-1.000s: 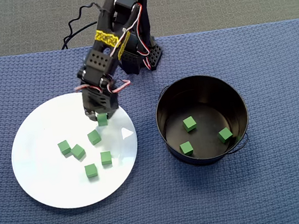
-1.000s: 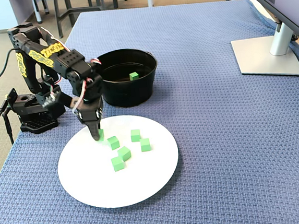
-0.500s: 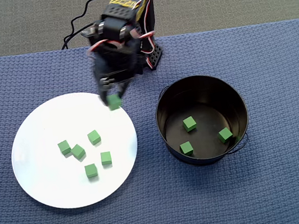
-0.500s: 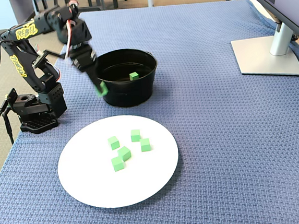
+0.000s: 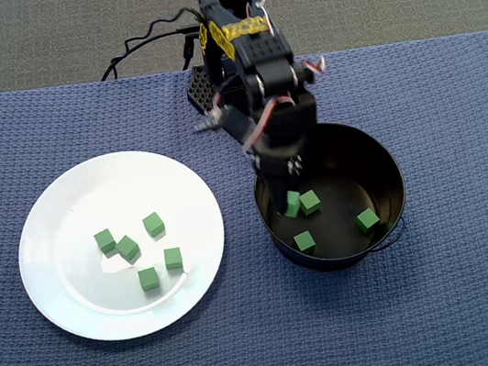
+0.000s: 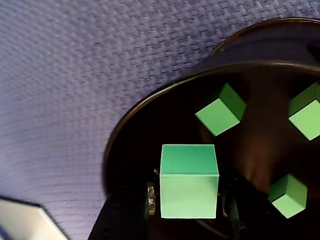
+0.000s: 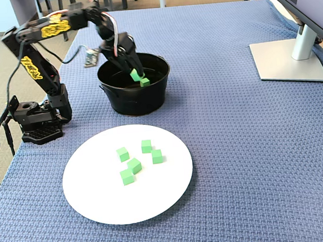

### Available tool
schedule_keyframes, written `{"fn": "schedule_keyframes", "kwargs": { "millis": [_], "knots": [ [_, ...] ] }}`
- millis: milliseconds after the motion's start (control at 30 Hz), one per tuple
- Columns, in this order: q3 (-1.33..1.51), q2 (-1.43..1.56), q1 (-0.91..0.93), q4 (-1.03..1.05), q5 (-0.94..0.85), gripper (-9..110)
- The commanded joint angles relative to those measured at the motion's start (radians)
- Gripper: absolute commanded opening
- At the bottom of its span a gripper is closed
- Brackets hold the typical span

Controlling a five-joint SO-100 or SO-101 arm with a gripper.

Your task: Pick up the green cubes from the white plate and place them in the black recipient

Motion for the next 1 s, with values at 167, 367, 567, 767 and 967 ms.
{"fn": "schedule_keyframes", "kwargs": {
  "millis": [167, 367, 567, 767, 967],
  "knots": [
    [-0.038, -0.057, -0.054, -0.04, -0.011, 12],
    [-0.037, 0.048, -0.055, -0.026, -0.097, 24],
    [-0.049, 0.25, 0.06, -0.029, -0.209, 13],
    [-0.1, 0.308, 0.313, 0.002, -0.23, 9],
    [-0.129, 0.091, 0.606, -0.029, -0.347, 4]
  ]
}}
